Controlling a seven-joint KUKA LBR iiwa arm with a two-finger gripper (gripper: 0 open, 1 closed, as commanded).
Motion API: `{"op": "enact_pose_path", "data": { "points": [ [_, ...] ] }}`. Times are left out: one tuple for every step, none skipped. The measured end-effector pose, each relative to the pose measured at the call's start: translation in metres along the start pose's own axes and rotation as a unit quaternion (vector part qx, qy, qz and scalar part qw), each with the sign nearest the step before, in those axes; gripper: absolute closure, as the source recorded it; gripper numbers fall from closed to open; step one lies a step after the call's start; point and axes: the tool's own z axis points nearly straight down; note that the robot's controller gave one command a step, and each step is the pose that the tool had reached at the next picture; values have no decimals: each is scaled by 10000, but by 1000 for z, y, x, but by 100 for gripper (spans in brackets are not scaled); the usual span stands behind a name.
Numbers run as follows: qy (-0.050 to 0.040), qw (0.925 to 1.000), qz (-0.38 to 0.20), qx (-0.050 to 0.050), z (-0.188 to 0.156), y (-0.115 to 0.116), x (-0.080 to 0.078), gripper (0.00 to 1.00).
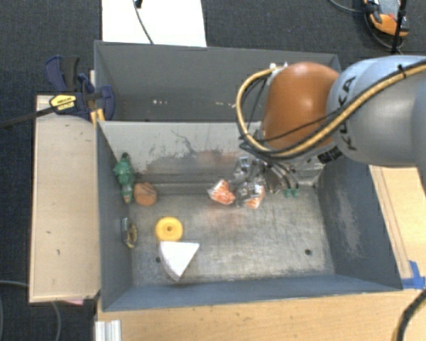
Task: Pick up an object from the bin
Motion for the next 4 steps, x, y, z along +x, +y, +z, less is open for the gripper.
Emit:
{"op": "enact_pose_path", "data": {
  "points": [
    [57, 9999, 131, -5, -126, 41, -7, 100],
    [65, 9999, 140, -4, -125, 41, -6, 100],
    [65, 9999, 146, -5, -125, 41, -6, 100],
    [65, 9999, 148, -5, -125, 40, -6, 100]
  ]
}}
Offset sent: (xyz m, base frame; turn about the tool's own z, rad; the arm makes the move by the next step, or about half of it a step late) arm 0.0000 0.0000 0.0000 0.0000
